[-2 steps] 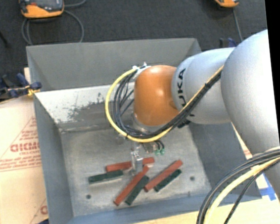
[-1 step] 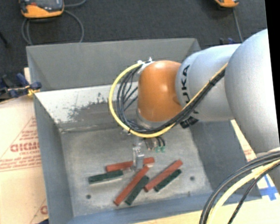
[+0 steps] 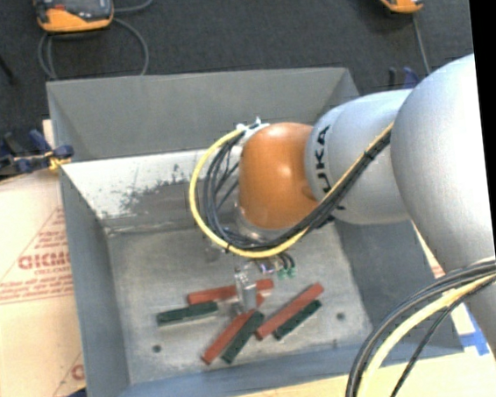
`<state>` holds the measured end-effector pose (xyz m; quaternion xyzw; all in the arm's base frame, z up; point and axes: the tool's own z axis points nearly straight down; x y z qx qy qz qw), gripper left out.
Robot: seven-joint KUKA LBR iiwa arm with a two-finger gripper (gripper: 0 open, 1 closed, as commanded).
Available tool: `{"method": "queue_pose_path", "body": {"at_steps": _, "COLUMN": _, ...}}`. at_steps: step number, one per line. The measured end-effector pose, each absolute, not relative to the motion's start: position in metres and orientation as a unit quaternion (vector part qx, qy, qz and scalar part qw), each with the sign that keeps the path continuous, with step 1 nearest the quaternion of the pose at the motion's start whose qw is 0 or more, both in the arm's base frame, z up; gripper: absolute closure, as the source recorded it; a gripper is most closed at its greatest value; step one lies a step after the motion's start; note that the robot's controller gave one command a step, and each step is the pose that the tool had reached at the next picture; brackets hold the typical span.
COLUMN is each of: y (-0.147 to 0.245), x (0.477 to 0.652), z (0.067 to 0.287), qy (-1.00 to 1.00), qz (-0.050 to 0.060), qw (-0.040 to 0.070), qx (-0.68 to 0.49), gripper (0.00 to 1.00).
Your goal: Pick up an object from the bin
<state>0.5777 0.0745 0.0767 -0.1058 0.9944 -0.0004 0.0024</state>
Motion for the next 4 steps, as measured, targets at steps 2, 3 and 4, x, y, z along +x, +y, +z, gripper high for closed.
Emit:
{"method": "queue_pose_path", "body": {"at_steps": 2, "y": 0.071, "x": 0.577, "z": 0.070, "qy": 1.000, "qz": 0.001, "qw": 0.004, "qx": -0.022, "gripper": 1.00}}
{"method": "queue_pose_path", "body": {"at_steps": 3, "y": 0.071, "x": 0.576, "z": 0.075, "qy": 1.000, "qz": 0.001, "qw": 0.001, "qx": -0.016, "gripper": 1.00}}
{"method": "queue_pose_path", "body": {"at_steps": 4, "y": 0.070, "x": 0.576, "z": 0.087, "qy": 1.000, "qz": 0.000, "qw": -0.001, "qx": -0.022, "gripper": 1.00}}
